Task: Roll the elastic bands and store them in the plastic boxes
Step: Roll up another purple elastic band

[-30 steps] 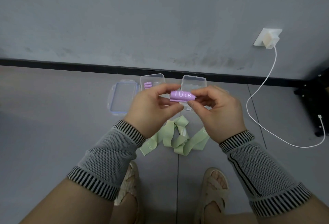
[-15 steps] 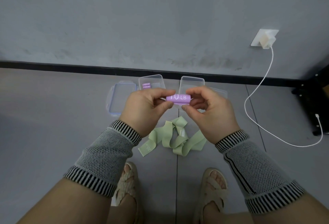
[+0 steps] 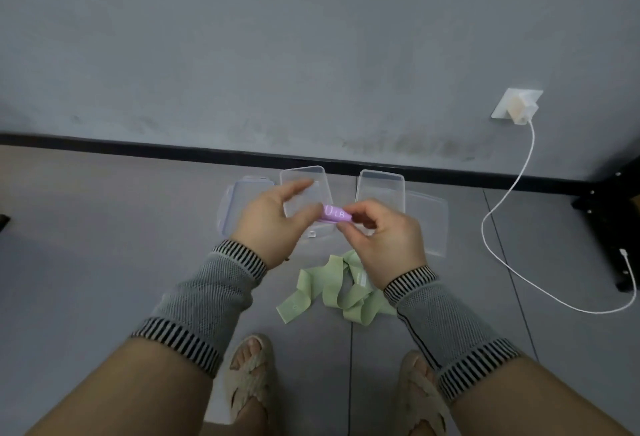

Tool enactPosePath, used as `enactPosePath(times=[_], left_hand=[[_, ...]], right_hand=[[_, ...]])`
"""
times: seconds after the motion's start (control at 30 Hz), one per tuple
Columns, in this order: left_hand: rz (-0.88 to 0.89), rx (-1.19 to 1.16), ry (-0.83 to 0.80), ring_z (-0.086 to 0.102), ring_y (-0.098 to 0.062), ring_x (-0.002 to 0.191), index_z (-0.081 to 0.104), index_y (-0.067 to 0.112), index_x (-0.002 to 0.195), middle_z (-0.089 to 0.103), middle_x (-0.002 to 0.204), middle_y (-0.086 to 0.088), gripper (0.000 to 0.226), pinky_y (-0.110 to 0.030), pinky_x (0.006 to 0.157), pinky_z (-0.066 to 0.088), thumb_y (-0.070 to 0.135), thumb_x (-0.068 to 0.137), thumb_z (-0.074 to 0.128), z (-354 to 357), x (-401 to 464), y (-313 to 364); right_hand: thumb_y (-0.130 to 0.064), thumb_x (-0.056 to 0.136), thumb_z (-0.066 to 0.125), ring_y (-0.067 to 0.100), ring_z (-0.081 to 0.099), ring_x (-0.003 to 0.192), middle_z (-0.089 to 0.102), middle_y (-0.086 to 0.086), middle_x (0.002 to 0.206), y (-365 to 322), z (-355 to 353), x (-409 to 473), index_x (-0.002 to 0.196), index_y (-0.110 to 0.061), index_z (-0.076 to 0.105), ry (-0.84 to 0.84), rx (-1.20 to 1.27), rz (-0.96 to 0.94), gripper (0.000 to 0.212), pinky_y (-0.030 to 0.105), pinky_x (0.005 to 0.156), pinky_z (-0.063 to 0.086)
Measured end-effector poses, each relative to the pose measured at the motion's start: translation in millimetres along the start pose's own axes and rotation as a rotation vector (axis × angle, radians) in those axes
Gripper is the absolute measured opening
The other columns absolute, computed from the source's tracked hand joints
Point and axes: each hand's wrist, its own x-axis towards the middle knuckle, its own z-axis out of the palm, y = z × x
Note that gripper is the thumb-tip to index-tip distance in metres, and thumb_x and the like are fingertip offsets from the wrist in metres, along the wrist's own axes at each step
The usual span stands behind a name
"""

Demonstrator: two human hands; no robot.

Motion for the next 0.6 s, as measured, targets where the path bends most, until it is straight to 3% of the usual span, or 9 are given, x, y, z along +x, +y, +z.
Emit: enactPosePath(times=[0.1, 0.23, 0.43, 0.6], left_hand=[[-0.004, 0.170, 0.020, 0.046, -0.019, 0.126, 0.041, 0.027, 0.140, 0.048, 0.140, 0.000, 0.047, -0.023, 0.099, 0.032, 0.033, 0.094, 0.051, 1, 33, -28], [-0.011, 0.316, -0.010, 0.024, -0.016, 0.140, 0.035, 0.027, 0.143, 0.035, 0.149, 0.007, 0.049, -0.031, 0.113, 0.021, 0.028, 0.096, 0.046, 43, 87, -105], [-0.068, 0.419, -0.054, 0.012, -0.014, 0.143, 0.029, 0.026, 0.146, 0.025, 0.154, 0.009, 0.049, -0.026, 0.113, 0.011, 0.025, 0.098, 0.041, 123, 165, -220], [-0.091, 0.484, -0.115, 0.009, -0.017, 0.144, 0.028, 0.023, 0.146, 0.024, 0.154, 0.008, 0.049, -0.028, 0.115, 0.010, 0.026, 0.099, 0.039, 142, 191, -275]], right_hand=[[-0.026, 0.083, 0.071, 0.012, 0.063, 0.085, 0.072, -0.005, 0.093, 16, 22, 26, 0.101, -0.019, 0.072, 0.012, -0.065, -0.001, 0.019, 0.033, 0.077, 0.054], [-0.025, 0.084, 0.069, 0.011, 0.060, 0.088, 0.069, -0.005, 0.096, 74, 82, 66, 0.104, -0.019, 0.071, -0.060, -0.036, 0.064, 0.021, 0.035, 0.082, 0.052], [-0.028, 0.085, 0.068, 0.015, 0.057, 0.092, 0.070, -0.002, 0.096, 179, 188, 123, 0.102, -0.017, 0.072, -0.239, -0.189, -0.019, 0.021, 0.022, 0.077, 0.034], [-0.028, 0.089, 0.063, 0.019, 0.059, 0.096, 0.069, 0.001, 0.100, 212, 243, 151, 0.104, -0.017, 0.070, -0.370, -0.233, -0.014, 0.020, 0.027, 0.079, 0.039]])
